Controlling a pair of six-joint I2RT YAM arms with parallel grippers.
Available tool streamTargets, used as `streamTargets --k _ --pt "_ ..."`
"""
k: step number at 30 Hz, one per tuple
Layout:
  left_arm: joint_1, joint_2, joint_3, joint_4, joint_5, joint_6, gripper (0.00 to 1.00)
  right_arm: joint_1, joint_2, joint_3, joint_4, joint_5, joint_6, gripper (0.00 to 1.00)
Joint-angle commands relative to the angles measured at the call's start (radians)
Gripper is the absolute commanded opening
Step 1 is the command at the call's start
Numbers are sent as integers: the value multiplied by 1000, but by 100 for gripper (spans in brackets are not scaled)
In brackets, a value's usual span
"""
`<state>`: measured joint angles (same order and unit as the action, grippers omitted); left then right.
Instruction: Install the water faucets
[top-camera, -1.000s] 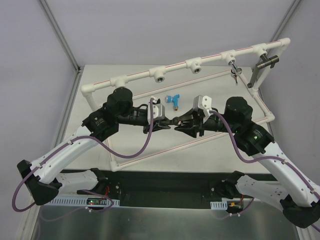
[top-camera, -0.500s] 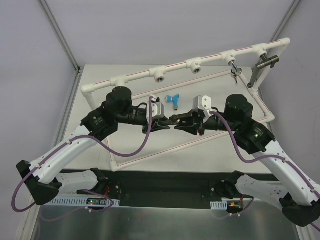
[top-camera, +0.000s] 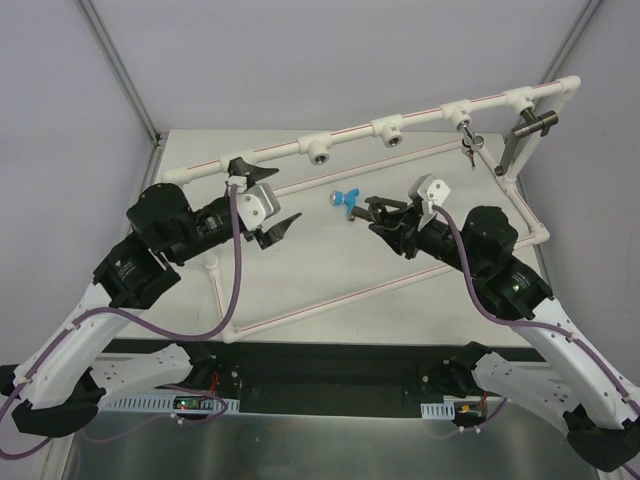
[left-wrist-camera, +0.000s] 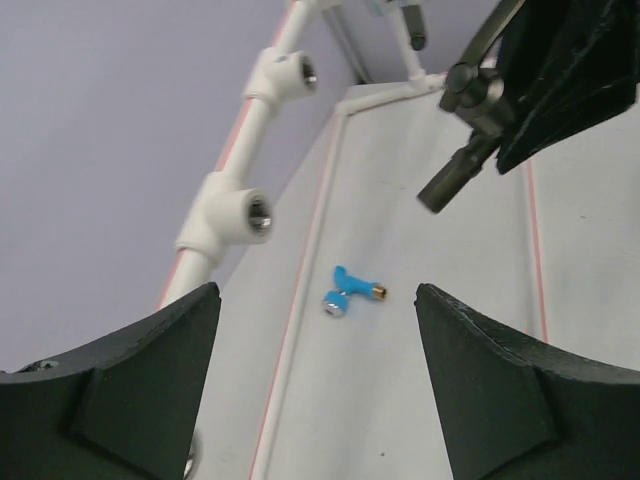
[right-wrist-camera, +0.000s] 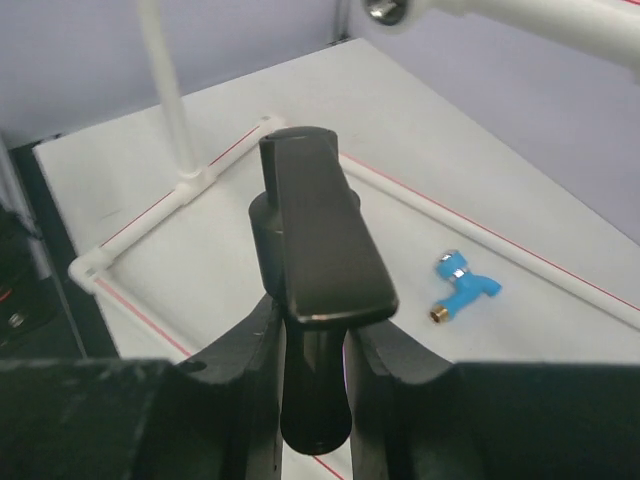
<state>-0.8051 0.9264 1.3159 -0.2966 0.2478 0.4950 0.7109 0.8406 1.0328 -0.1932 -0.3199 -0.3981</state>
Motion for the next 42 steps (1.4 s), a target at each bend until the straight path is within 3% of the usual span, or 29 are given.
streamTargets --k 1,7,12,20,28,34,39,41,42 --pt "6 -46 45 -58 -280 137 80 -27 -96 -63 273 228 146 2" --pt "81 -78 40 -73 -490 200 85 -33 -185 -134 349 473 186 1" --pt "250 -95 39 -78 -414 106 85 -44 -206 -129 351 648 245 2" --pt "331 -110 22 -156 -303 134 87 -79 -163 -71 351 555 165 2" --pt "501 -77 11 -263 -151 154 87 -93 -144 -65 357 460 119 2" --pt "515 -5 49 -260 -143 171 86 -102 -117 -56 382 394 76 1" --pt "515 45 80 -237 -137 206 81 -103 -89 -71 449 393 61 2" --pt "515 51 72 -234 -114 212 77 -106 -71 -76 475 406 59 2" --pt "515 55 71 -231 -108 209 70 -105 -61 -79 498 410 56 2"
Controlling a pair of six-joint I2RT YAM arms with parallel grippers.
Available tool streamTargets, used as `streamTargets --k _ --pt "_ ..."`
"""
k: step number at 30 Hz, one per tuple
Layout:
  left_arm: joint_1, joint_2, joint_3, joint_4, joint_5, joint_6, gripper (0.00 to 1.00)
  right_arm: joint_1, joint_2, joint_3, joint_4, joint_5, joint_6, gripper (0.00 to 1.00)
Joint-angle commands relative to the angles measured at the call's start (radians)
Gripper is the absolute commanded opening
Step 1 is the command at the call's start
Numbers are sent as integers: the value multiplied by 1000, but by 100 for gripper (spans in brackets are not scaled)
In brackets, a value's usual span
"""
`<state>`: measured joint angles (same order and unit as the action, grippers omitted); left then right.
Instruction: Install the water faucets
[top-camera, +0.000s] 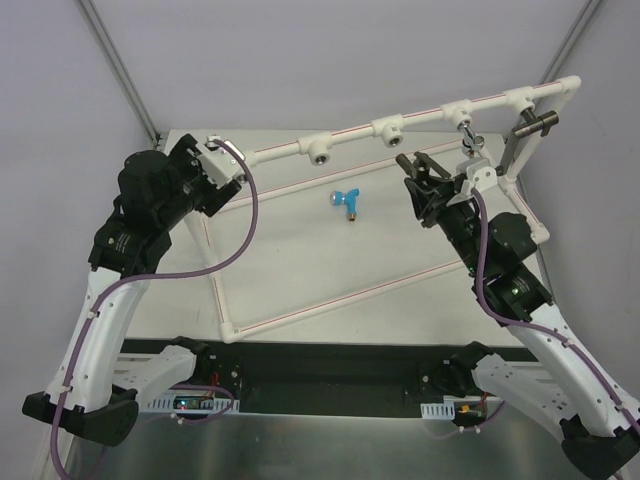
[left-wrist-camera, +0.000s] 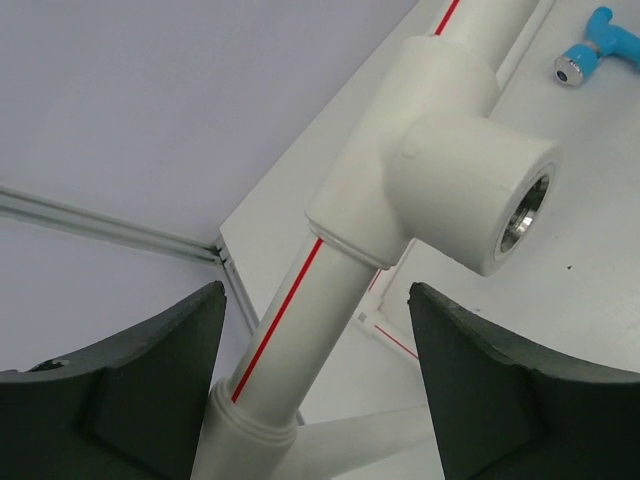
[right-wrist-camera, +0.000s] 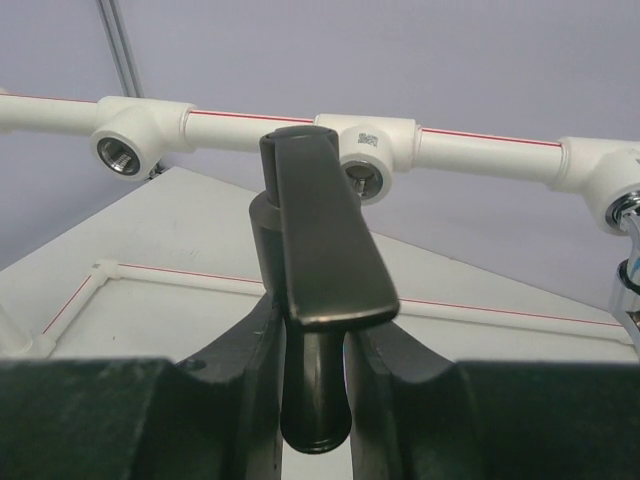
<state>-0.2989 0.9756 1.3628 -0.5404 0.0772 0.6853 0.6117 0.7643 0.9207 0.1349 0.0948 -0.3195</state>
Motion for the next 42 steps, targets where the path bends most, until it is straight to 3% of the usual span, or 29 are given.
streamTargets --k 1,3,7,14,22,33,42 --pt "9 8 21 13 67 17 66 -6 27 29 183 5 -24 2" --pt "9 11 7 17 93 8 48 -7 41 17 227 11 -29 2" --pt "9 -5 -10 25 163 -38 29 -6 53 -29 316 66 -29 2" --pt "7 -25 -57 39 206 -93 11 -7 63 -92 385 109 -59 2" --pt "7 -34 -60 48 225 -118 2 -6 104 -106 445 143 -56 2" --pt "7 -55 -91 48 262 -179 0 -7 184 -103 534 137 -53 2" --pt "7 -58 -93 48 259 -176 0 -6 210 -177 476 103 -58 2"
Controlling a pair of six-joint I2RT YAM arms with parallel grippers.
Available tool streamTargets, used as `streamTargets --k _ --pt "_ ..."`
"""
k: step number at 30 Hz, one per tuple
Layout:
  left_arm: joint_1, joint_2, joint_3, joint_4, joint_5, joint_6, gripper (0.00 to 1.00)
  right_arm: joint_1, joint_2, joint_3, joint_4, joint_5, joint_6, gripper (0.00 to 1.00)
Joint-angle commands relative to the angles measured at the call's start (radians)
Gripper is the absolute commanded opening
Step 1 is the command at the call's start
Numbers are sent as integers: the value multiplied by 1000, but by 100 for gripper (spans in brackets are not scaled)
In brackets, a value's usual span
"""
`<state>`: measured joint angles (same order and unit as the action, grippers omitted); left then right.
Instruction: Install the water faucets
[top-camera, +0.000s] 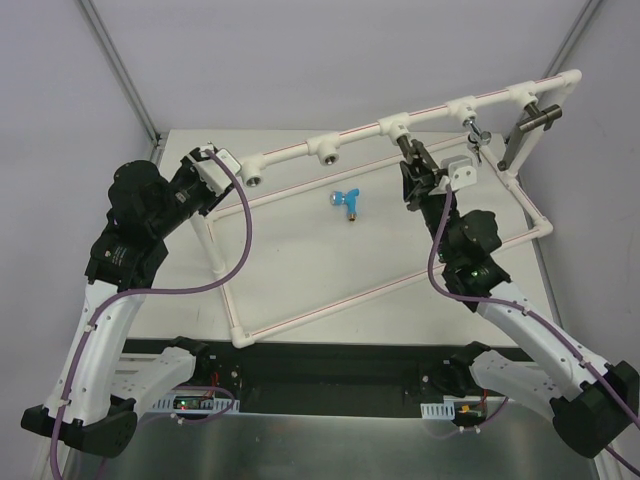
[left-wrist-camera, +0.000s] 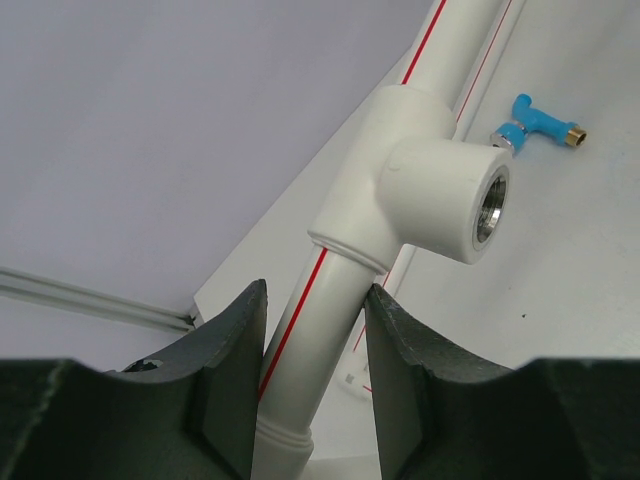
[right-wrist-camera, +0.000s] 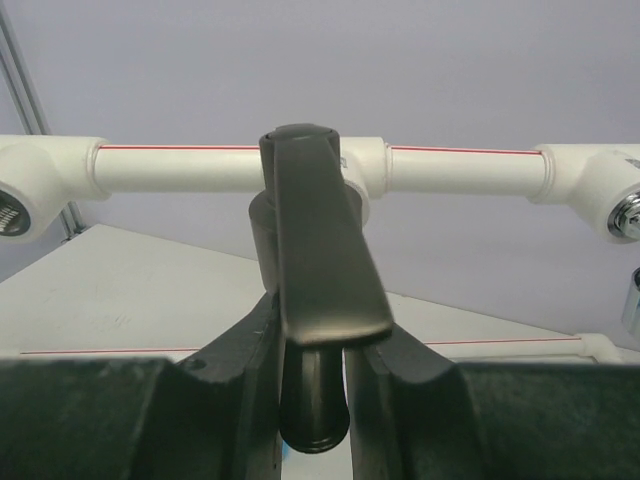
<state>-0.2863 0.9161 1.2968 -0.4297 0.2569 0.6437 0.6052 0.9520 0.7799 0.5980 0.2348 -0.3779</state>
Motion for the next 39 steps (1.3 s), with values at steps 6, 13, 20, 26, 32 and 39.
streamTargets --k 6,13,20,26,32,39 --pt "-5 7 -22 -63 77 -130 0 -1 48 -73 -38 -43 13 2" --pt "-5 10 -22 -63 77 -125 0 -5 53 -10 -119 -68 -35 2" --pt "-5 -2 -33 -61 70 -119 0 -16 25 117 -312 -89 -157 1" --pt "-5 -3 -44 -60 76 -121 0 -28 68 166 -397 -132 -233 2" --pt "-5 -14 -53 -61 77 -121 0 -48 108 163 -432 -155 -271 2" --pt "-5 -25 -54 -61 85 -122 0 -62 116 188 -461 -180 -276 2"
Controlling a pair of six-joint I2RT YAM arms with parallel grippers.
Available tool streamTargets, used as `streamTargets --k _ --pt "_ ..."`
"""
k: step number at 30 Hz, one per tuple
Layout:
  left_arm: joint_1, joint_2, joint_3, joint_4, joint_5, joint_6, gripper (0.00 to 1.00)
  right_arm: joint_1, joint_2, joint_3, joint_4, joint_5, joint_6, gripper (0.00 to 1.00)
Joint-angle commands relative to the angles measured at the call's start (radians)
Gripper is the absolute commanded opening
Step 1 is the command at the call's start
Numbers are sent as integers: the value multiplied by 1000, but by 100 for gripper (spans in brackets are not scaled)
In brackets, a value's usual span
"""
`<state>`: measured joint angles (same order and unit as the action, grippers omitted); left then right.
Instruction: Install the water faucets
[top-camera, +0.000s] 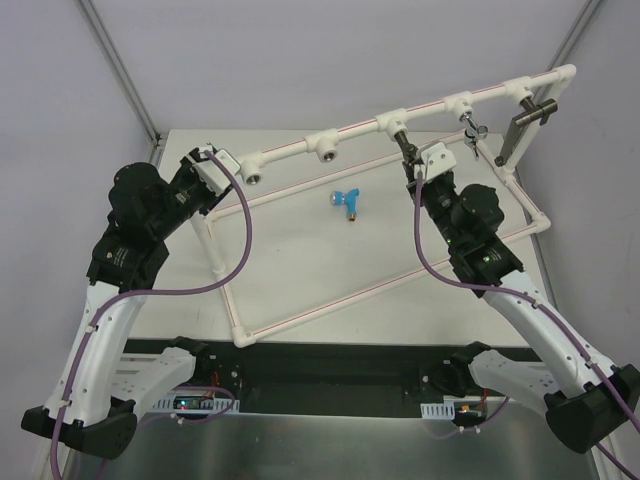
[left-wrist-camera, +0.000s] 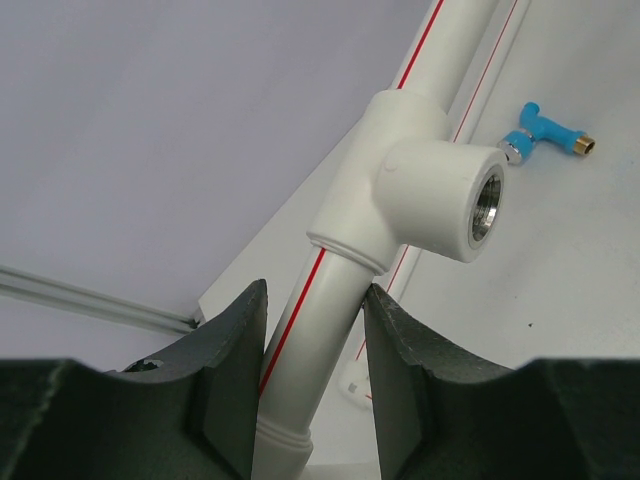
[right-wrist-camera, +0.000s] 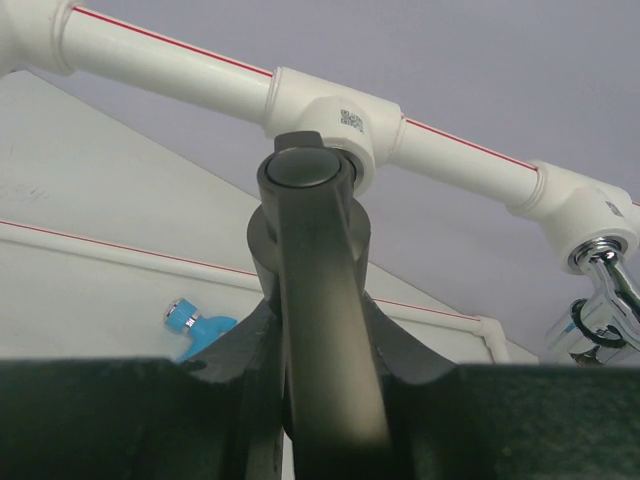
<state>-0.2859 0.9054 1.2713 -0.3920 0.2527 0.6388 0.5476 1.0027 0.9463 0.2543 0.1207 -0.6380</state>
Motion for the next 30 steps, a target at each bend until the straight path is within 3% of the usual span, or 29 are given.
streamTargets --k 1,7,30 --pt "-6 -13 -30 -99 91 -119 0 -5 66 23 -121 -64 -17 1" --pt "-6 -20 -38 -99 99 -123 0 -18 85 51 -158 -72 75 2" --pt "-6 -43 -58 -88 118 -137 0 -77 135 20 -98 -164 785 2"
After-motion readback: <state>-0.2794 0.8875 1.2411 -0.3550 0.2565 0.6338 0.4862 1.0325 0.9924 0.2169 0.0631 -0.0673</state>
